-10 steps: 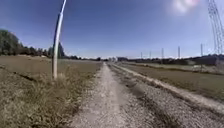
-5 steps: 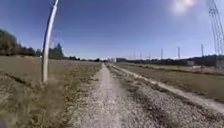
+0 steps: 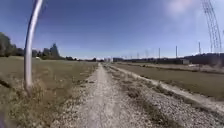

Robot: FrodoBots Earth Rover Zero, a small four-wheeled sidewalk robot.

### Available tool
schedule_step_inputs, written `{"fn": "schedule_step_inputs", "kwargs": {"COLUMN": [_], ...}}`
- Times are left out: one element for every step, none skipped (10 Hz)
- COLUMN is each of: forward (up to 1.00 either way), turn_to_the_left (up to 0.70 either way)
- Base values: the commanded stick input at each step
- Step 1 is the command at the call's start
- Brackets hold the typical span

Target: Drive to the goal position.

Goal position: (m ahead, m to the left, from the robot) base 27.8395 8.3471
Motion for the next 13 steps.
{"fn": "schedule_step_inputs", "kwargs": {"forward": [0.7, 0.7, 0.7, 0.7, 0.7, 0.7, 0.7, 0.7, 0.7, 0.7, 0.7, 0.7, 0.7], "turn_to_the_left": [0.0, 0.0, 0.0, 0.0, 0.0, 0.0, 0.0, 0.0, 0.0, 0.0, 0.0, 0.0, 0.0]}}
